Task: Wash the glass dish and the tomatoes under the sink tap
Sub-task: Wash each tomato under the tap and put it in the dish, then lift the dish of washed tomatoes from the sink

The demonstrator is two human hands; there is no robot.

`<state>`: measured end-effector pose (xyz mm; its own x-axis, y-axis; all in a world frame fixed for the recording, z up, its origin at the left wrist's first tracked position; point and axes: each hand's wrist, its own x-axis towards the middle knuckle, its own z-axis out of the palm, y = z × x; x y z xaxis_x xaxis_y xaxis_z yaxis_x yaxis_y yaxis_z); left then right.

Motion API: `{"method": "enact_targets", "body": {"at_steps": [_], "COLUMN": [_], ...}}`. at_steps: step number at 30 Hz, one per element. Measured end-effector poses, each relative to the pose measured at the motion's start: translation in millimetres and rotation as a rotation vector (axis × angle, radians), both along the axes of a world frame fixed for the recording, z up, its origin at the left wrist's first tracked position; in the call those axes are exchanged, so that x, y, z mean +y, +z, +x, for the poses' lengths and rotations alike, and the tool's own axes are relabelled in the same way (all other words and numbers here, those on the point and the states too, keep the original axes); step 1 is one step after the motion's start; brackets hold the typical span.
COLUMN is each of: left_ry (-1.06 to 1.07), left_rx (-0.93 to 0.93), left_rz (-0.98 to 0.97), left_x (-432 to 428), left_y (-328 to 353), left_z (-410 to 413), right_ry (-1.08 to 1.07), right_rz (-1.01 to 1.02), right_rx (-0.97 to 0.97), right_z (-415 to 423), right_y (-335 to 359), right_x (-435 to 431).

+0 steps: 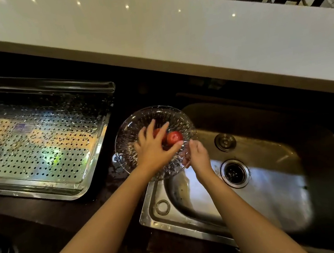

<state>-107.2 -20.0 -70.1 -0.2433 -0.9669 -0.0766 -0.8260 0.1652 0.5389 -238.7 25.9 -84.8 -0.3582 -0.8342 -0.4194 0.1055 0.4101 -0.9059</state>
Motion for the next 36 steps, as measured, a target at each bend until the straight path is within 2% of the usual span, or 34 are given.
{"method": "enact_targets", "body": {"at_steps": [3,7,13,16,19,25,29,36], "left_ry": [-0.075,-0.090,-0.222,-0.290,-0.313,-0.251,-0.199,-0.114], "left_rx": [-0.167,-0.069,0.094,0.126,0.211,0.314,0.411,0.585], "left_rz": [-0.099,-0.173,-0.017,0.051,0.224,0.497,0.571,0.648], "left_x": [3,19,59,75,85,95,98,102], "left_y": [-4,9,34,38,33,16,9,7], "left_z": [-17,-51,-130,-164,-185,-202,-204,-201], "right_ry": [-0.076,-0.152,-0.299,-0.295,-0.268,-0.171,-0.106,0.004], "right_rz": [-0.044,-0.060,0.067,0.161,0.285,0.504,0.606,0.638], "right_rx": [0.020,0.097,0.310,0.366,0.415,0.520,0.595,0.690], "right_z": [-2,-31,-93,-119,-139,-159,-161,-157], "right_y": [7,31,81,101,113,113,112,118], "right_x": [7,29,89,112,117,104,98,84]}}
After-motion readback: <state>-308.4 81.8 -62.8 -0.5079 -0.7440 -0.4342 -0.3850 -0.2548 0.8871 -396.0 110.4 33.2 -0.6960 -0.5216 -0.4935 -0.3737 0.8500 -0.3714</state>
